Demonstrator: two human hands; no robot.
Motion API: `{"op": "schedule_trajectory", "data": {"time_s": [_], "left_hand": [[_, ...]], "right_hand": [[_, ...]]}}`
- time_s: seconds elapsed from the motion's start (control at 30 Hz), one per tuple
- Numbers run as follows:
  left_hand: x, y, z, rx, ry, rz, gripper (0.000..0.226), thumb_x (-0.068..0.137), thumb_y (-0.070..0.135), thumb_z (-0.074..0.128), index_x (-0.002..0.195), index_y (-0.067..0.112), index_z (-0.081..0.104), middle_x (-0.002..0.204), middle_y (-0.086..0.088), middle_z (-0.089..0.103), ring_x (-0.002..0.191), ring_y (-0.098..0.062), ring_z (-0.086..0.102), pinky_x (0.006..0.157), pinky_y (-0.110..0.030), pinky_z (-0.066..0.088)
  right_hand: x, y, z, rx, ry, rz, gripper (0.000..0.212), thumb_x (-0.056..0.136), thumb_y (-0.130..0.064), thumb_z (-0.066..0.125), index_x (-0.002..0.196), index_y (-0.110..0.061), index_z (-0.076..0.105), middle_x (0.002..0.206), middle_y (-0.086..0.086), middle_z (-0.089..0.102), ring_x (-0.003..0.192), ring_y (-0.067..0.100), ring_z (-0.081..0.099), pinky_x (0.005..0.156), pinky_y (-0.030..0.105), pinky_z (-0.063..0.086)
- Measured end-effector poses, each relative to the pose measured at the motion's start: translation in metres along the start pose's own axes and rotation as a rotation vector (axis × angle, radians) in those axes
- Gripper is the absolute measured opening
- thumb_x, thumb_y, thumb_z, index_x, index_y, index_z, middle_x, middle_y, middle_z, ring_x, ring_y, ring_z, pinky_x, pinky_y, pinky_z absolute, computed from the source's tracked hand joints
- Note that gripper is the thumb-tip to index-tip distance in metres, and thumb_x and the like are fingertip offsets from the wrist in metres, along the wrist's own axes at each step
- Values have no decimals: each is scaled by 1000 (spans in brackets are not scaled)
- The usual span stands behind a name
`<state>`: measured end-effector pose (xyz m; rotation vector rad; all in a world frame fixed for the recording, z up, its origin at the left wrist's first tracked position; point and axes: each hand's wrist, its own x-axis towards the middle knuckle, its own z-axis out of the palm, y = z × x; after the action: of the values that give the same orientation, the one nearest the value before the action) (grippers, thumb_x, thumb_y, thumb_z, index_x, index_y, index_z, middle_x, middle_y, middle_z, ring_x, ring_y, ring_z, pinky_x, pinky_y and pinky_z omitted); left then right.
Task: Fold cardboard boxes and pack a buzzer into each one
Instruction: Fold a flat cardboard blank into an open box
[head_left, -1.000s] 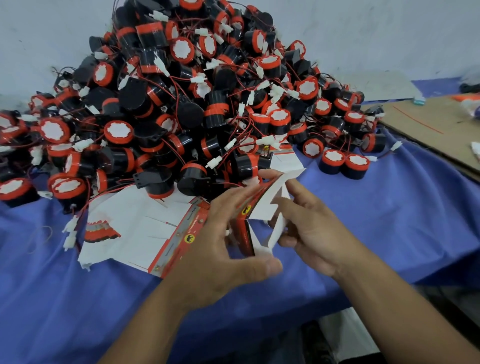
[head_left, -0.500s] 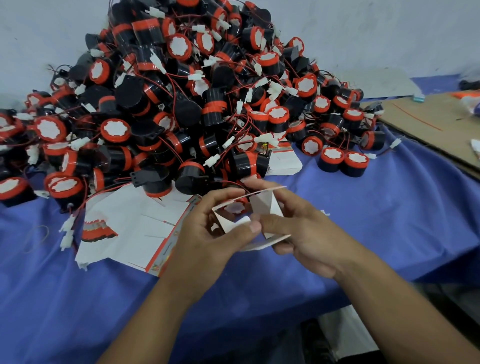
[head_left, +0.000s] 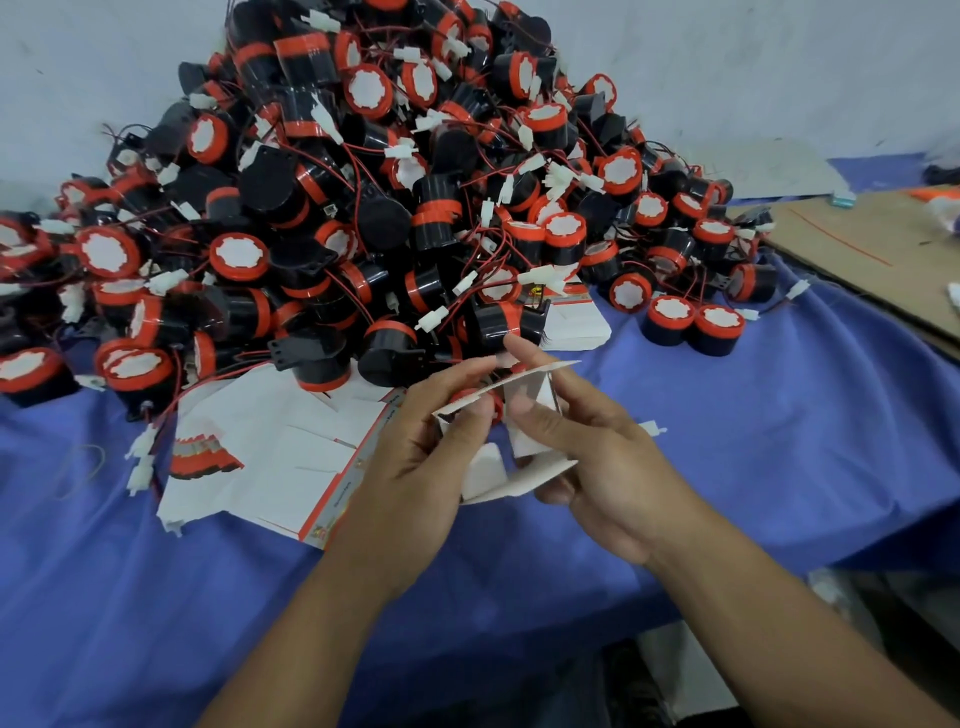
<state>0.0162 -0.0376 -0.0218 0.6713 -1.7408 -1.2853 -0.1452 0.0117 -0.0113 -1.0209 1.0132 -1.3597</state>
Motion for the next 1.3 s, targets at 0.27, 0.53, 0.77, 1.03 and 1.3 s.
{"op": "schedule_trajectory", "data": {"time_s": [0.27,0.53,0.77,1.03,1.3], "left_hand": [[-14,16,-12,990,-110,117,115,57,103,40,152,55,-4,156,4,30,123,-27,53,92,-53,51],[-10,18,-4,710,-294,461,104,74,54,81,156,26,24,164,6,17,150,-19,22,114,-48,34],[-9,15,-7,492,-78,365,89,78,40,79,153,27,33,146,15,43,135,-11,45,105,-17,39],[-8,10,3,746,-38,208,71,92,75,30,141,27,48,137,13,36,126,-11,36,105,-40,39],[-9,9,6,506,-19,181,61,83,38,65,139,29,41,134,16,41,125,-9,48,96,-16,42]], "right_hand": [[4,-4,-8,-2,118,106,33,85,-27,70,117,-26,74,106,27,55,81,44,33,57,44,30],[6,-8,-3,-72,-26,293,32,74,-22,66,100,-4,63,100,18,44,90,36,31,76,51,12],[5,-17,-6,207,16,268,69,85,-52,57,127,2,64,131,29,61,110,40,59,105,55,44],[2,-5,13,302,-97,153,47,91,-51,58,124,-19,68,119,11,70,111,26,67,93,39,55],[-1,-1,14,186,-83,47,38,87,-32,70,124,-25,69,124,9,71,114,25,69,88,32,59]]}}
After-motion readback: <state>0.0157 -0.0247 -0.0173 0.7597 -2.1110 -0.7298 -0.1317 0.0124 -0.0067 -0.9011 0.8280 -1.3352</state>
